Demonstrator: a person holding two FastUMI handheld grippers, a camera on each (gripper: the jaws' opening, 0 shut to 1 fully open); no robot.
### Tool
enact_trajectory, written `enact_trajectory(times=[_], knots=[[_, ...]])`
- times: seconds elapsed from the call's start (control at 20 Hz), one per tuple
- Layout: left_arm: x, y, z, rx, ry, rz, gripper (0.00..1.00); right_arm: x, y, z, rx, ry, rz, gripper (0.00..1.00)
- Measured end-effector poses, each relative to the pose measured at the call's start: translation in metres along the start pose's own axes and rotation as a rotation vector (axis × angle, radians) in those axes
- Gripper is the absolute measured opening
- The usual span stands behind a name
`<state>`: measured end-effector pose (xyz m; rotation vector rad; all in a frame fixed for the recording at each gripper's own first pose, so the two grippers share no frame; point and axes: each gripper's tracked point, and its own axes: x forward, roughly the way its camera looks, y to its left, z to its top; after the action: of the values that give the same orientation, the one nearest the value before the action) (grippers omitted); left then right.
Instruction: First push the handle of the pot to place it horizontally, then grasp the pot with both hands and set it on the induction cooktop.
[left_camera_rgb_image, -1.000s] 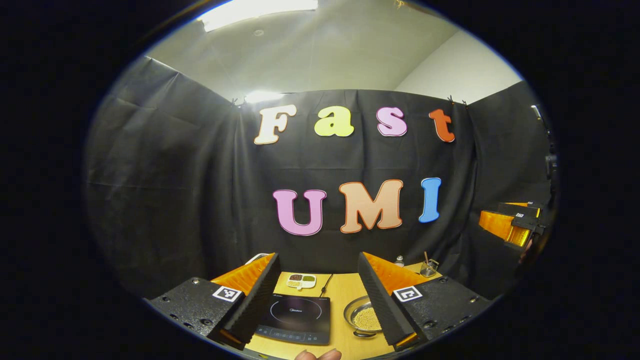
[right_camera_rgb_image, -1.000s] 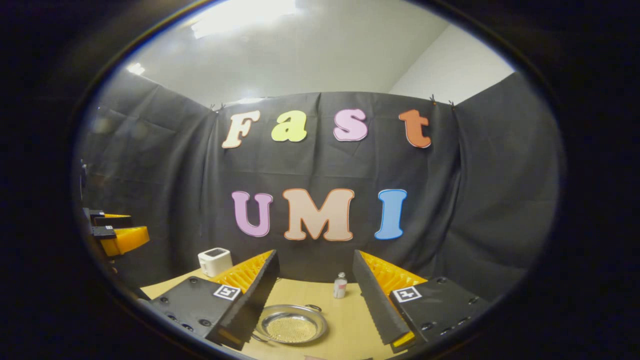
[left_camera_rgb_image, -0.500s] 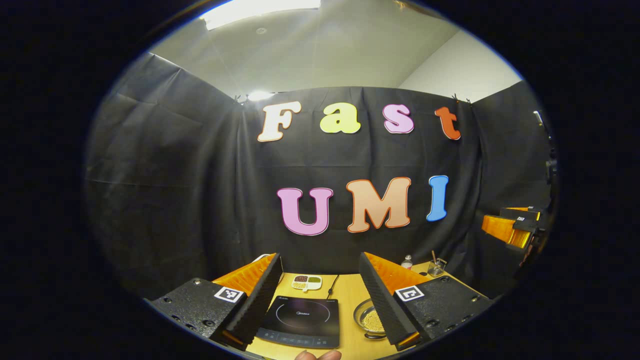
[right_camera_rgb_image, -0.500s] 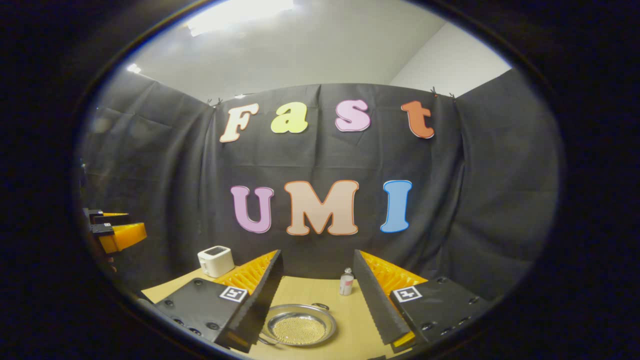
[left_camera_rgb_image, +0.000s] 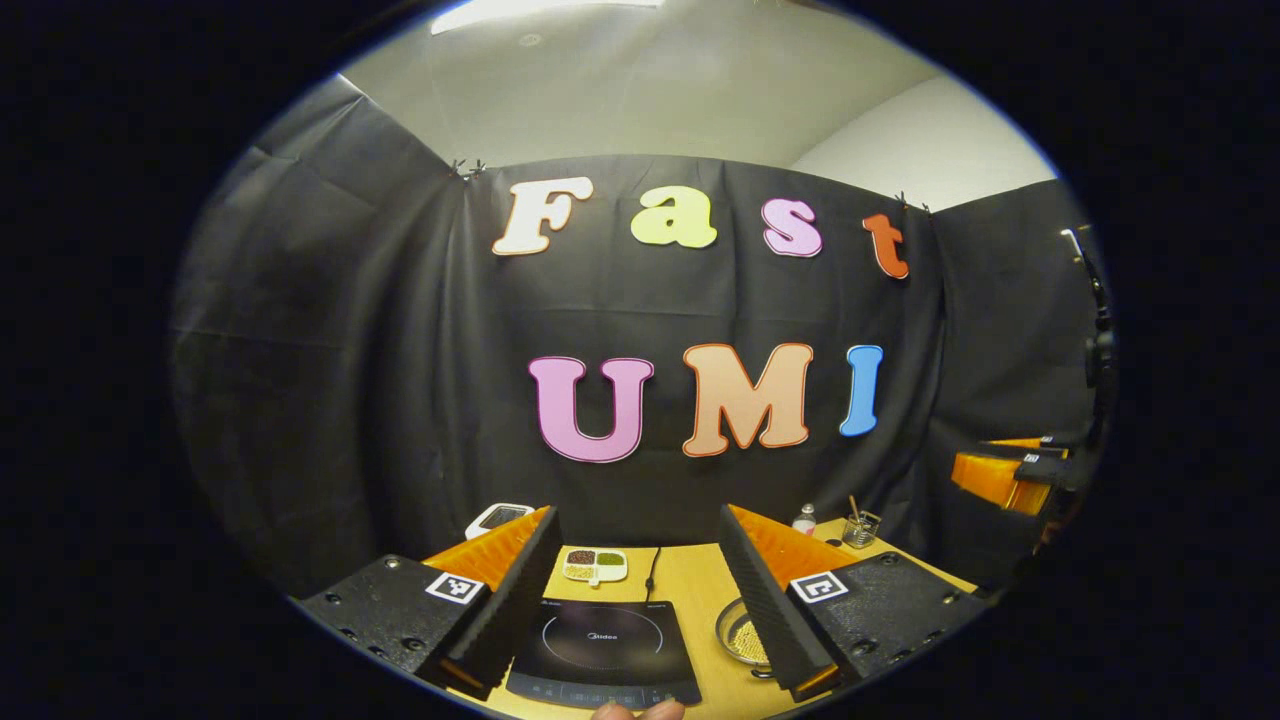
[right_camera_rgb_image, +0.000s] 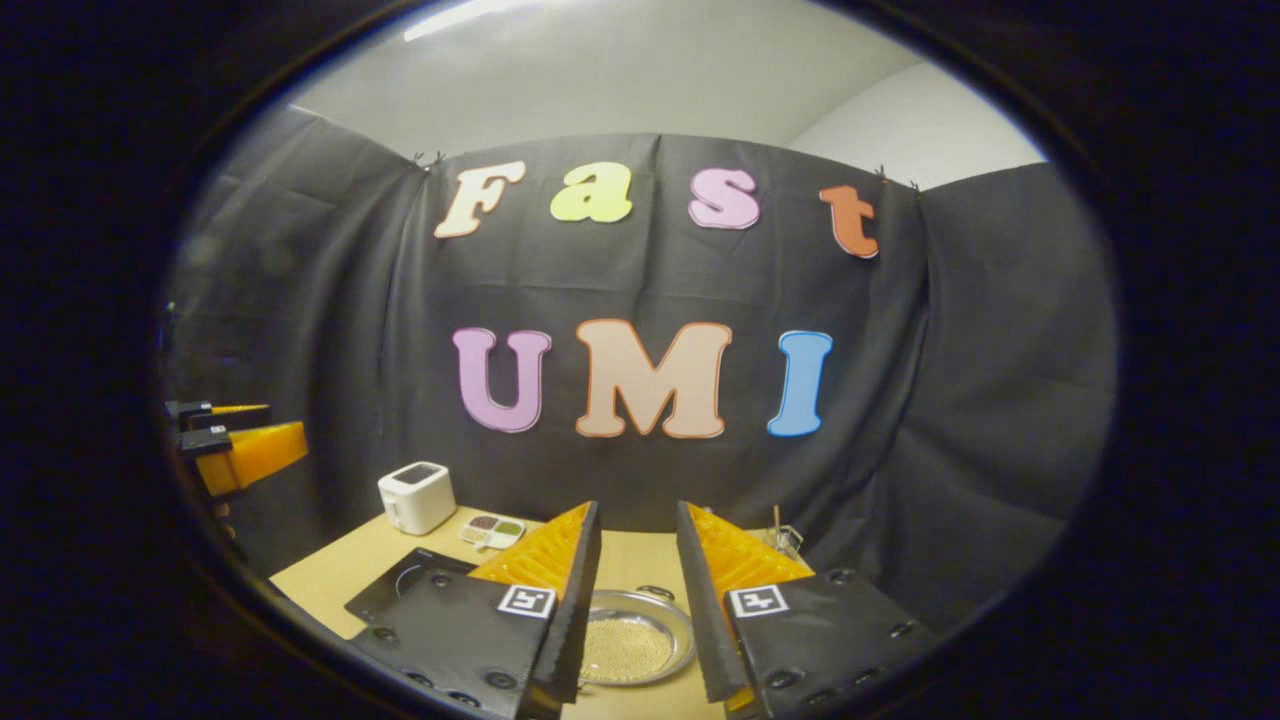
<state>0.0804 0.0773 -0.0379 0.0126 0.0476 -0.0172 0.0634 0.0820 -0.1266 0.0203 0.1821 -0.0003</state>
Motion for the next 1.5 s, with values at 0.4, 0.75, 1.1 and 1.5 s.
enact_trajectory(times=[0.4, 0.75, 1.1, 1.5], knots=[[0.030, -0.008, -0.017, 0.015, 0.030, -0.026, 0.96, 0.010, 0.011, -0.098, 0.057, 0.221, 0.041, 0.47], [0.046, -0.021, -0.031, 0.026, 0.073, 0.031, 0.96, 0.023, -0.008, -0.183, 0.255, 0.404, 0.084, 0.16], [0.048, -0.029, -0.048, 0.060, 0.117, 0.071, 0.95, 0.028, -0.022, -0.288, 0.316, 0.604, 0.085, 0.02], [0.062, -0.016, -0.049, 0.090, 0.076, 0.039, 0.95, 0.018, -0.002, -0.363, 0.233, 0.778, 0.063, 0.02]])
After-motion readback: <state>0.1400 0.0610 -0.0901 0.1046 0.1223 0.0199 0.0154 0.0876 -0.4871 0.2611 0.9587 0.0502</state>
